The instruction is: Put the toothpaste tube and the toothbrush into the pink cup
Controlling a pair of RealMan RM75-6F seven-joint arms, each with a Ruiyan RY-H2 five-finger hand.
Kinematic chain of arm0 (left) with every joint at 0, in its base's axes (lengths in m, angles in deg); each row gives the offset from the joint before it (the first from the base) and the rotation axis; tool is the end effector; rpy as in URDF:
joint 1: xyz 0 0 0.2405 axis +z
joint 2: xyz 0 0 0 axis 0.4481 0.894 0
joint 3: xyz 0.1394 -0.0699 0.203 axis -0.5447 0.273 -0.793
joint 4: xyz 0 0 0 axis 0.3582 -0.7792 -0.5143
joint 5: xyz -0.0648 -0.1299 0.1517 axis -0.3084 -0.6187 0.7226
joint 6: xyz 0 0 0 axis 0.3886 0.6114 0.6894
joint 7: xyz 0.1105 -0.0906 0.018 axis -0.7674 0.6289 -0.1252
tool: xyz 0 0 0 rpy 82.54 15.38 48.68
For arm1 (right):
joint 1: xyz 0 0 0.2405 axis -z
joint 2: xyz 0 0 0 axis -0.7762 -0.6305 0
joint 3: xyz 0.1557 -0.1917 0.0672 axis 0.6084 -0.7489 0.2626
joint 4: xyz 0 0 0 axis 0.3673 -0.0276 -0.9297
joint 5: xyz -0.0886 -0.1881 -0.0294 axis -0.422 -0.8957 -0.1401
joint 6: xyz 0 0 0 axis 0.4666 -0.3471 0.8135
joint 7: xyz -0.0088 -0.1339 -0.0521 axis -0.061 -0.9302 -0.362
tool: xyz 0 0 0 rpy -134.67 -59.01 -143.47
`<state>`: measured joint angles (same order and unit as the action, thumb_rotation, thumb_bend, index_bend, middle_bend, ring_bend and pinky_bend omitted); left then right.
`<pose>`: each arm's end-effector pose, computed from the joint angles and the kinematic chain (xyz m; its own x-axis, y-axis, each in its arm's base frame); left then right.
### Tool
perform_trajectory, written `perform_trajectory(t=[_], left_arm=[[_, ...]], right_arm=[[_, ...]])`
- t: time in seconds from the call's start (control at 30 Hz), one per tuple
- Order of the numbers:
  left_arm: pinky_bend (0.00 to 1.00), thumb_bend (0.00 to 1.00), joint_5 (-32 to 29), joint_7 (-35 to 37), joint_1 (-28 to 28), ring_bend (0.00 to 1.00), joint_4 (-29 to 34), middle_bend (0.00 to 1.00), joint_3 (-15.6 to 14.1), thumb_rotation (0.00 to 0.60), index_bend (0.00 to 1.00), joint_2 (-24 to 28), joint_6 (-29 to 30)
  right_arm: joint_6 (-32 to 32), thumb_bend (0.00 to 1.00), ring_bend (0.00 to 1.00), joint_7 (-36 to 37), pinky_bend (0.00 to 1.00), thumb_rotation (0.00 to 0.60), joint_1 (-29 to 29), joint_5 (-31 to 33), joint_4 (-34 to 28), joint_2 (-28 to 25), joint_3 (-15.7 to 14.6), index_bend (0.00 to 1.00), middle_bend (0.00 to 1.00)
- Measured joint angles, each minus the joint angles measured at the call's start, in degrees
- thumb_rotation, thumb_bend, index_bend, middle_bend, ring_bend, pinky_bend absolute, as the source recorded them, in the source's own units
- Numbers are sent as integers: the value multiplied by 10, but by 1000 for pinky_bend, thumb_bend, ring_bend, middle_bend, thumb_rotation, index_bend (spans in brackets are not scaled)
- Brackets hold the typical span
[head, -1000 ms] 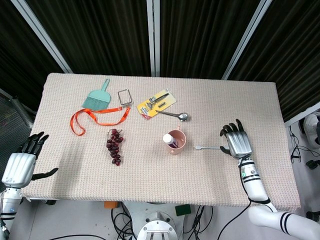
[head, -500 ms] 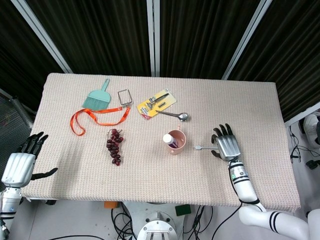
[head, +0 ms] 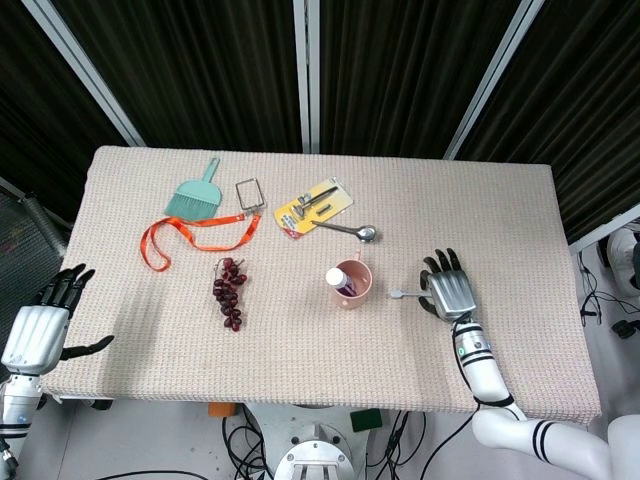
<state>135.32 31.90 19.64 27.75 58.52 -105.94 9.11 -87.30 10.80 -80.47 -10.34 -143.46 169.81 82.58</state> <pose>-0.3261 0.1881 0.1433 0.4635 0.0132 0.8860 0.8831 -0.0883 -0.4607 -0.2338 -0.3060 -0.0266 0.5356 -0.2189 0.8156 -0.8441 -0.1673 0.5094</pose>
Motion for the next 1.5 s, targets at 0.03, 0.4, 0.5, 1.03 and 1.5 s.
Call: perform_trajectory(t=[0.03, 0.4, 0.5, 1.03, 1.5], left_arm=[[254, 0, 0, 0, 0, 63, 0, 45, 0, 440, 90, 0, 0], [254, 0, -1, 0, -1, 63, 0, 45, 0, 440, 90, 0, -2], [254, 0, -2, 0, -1, 64, 0, 45, 0, 440, 89, 0, -3], [254, 0, -2, 3, -1, 63, -3, 45, 0, 439, 89, -1, -2], [254, 0, -2, 1, -3, 64, -1, 45, -1, 442, 89, -1, -6]], right_arm=[[1, 664, 37, 0, 0, 600, 0, 1, 1, 1, 0, 582, 213], [8, 745, 32, -7, 0, 600, -2, 12, 6, 4, 2, 585, 215], [10, 772, 31, -8, 0, 600, -2, 17, 6, 5, 3, 594, 216], [-4, 811, 31, 3, 0, 600, 2, 8, 4, 4, 5, 642, 227], [-16, 841, 44, 10, 0, 600, 6, 1, 6, 4, 8, 700, 330]])
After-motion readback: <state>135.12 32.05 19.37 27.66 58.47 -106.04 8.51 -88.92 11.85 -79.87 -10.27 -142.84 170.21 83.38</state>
